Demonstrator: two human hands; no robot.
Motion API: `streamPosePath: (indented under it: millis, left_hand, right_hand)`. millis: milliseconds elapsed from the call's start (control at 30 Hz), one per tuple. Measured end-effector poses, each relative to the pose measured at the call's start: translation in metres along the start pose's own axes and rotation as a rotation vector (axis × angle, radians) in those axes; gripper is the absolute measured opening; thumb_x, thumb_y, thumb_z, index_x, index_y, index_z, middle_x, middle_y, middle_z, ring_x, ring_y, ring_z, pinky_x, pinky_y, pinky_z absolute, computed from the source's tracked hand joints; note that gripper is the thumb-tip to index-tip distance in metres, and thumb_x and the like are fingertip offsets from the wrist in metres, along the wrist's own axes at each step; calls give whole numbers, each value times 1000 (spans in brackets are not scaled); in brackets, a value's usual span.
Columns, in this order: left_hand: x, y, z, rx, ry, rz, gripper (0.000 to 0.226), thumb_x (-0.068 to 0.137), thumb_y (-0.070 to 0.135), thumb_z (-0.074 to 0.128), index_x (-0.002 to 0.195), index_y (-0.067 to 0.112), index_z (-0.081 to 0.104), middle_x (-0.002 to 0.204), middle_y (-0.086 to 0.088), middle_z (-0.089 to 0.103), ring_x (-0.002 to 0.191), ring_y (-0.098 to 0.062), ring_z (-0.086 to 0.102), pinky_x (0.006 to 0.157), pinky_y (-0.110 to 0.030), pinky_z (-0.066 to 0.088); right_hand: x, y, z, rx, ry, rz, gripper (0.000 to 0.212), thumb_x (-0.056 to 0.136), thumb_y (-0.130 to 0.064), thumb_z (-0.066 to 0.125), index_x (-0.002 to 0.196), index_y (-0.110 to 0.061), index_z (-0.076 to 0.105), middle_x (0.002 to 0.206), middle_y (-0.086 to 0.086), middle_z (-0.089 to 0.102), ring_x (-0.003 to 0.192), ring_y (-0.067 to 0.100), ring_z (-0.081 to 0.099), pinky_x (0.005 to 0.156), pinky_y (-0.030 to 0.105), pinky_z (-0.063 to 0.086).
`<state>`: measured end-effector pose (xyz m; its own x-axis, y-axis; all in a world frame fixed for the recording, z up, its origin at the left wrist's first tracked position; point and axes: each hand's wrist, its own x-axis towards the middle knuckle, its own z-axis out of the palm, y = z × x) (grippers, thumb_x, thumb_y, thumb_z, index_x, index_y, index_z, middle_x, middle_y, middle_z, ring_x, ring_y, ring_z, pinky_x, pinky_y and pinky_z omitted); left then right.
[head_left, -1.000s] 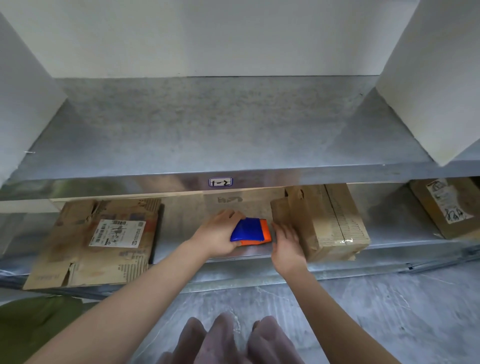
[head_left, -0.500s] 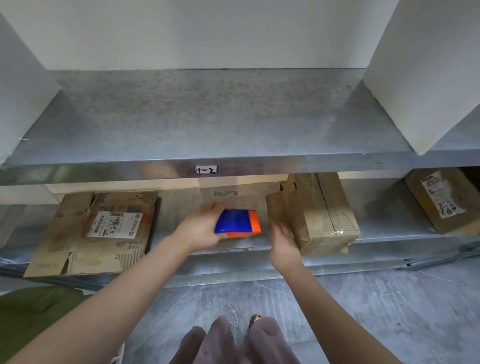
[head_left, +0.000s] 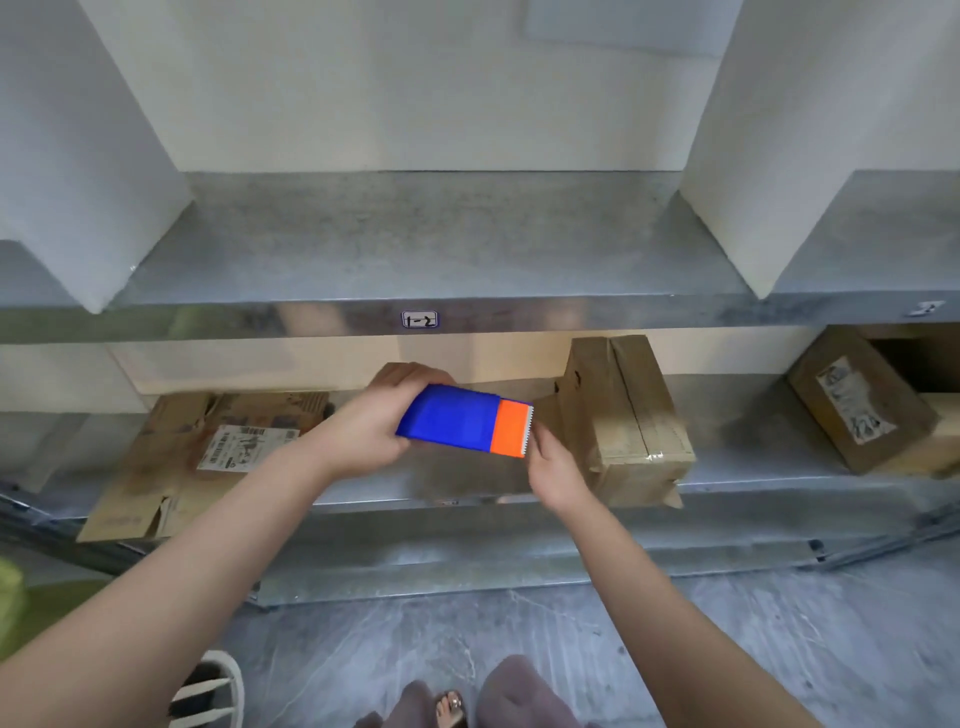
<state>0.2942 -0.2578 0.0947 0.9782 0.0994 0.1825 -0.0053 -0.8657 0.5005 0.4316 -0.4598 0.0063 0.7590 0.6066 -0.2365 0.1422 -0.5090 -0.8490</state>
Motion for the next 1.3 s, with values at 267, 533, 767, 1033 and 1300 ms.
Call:
streamPosePath:
  millis: [267, 533, 767, 1033, 1300]
  left_hand:
    - [22, 58, -15, -26, -9, 91, 61, 75, 6, 69, 129, 22, 47, 122, 13, 48, 113, -11, 42, 95, -11, 30]
    - [46, 123, 6, -55, 31, 91, 60, 78, 15, 73, 131, 23, 45, 126, 18, 45, 119, -9, 40, 97, -14, 29]
    - [67, 198, 39, -136, 84, 64, 61, 72, 33, 68, 128, 25, 46, 122, 13, 47, 115, -8, 43, 98, -13, 31]
    - [81, 244, 69, -280, 85, -42, 62, 70, 32, 76, 122, 37, 43, 124, 13, 51, 115, -6, 50, 98, -26, 43]
    - [92, 243, 81, -274, 60, -88, 69, 72, 15, 83, 128, 28, 44, 128, 9, 50, 116, -5, 49, 100, -27, 43]
  right_hand:
    - [-35, -22, -24, 597, -40, 87, 31, 102, -24, 46, 132, -15, 52, 134, 3, 59, 93, 0, 65, 109, 47, 42]
    - [-64, -24, -83, 785, -8, -13, 16, 103, -17, 44, 113, -15, 57, 119, 15, 64, 103, 20, 66, 81, 32, 59]
    - [-81, 3, -150, 801, -6, -43, 16, 103, -20, 45, 114, -15, 57, 114, 11, 65, 107, 25, 65, 87, 44, 57]
    - [-93, 35, -199, 839, -64, -26, 16, 103, -15, 44, 105, -14, 60, 100, 6, 68, 98, 22, 66, 83, 41, 57]
    - [-86, 54, -200, 459, 91, -171, 22, 81, -3, 72, 90, -21, 64, 82, -4, 71, 81, 16, 68, 85, 48, 57]
